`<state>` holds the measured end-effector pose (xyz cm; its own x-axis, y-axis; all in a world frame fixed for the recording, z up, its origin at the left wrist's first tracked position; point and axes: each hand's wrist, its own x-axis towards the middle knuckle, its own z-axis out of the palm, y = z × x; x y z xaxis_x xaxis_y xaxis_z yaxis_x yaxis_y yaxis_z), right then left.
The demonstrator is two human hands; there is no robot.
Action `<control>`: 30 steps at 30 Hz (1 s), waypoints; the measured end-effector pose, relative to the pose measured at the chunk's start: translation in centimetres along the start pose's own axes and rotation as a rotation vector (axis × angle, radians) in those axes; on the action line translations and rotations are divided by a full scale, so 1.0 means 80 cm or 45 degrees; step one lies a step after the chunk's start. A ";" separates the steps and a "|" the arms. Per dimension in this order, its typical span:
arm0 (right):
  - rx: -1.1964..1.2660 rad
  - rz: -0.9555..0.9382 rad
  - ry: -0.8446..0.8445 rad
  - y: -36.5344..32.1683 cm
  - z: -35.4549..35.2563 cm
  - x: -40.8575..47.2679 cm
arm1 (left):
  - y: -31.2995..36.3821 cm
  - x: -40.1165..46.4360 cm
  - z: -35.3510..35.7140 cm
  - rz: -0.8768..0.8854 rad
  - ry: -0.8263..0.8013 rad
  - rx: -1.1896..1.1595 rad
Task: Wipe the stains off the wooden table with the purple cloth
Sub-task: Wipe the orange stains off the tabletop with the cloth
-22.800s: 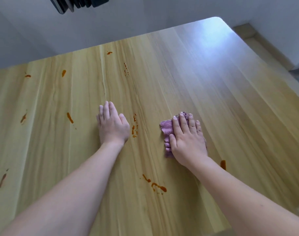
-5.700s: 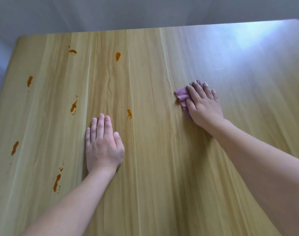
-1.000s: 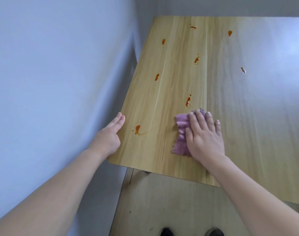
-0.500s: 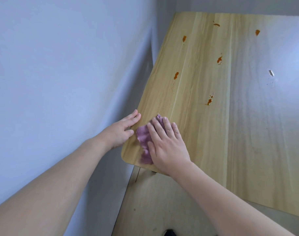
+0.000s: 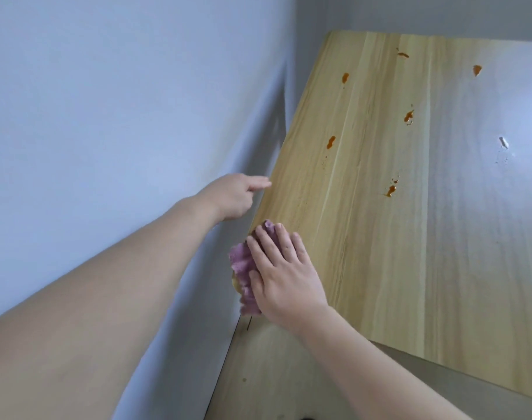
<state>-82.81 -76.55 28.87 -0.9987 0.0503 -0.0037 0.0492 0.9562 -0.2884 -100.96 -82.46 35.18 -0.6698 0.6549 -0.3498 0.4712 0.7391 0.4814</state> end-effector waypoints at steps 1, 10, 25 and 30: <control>0.014 -0.045 -0.023 0.004 0.000 -0.005 | 0.004 0.007 0.004 0.037 0.001 0.013; -0.093 0.406 -0.024 0.130 -0.044 -0.011 | -0.008 0.014 0.023 0.021 -0.068 -0.091; -0.095 0.151 -0.071 0.164 -0.050 -0.017 | -0.009 0.019 0.025 0.019 -0.050 -0.216; -0.054 0.370 0.049 0.109 -0.036 0.021 | -0.017 0.023 0.027 0.034 -0.050 -0.243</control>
<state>-84.00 -67.28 29.08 -0.9415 0.3342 -0.0438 0.3346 0.9113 -0.2401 -101.57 -81.90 32.15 -0.6337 0.6825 -0.3642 0.3690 0.6804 0.6332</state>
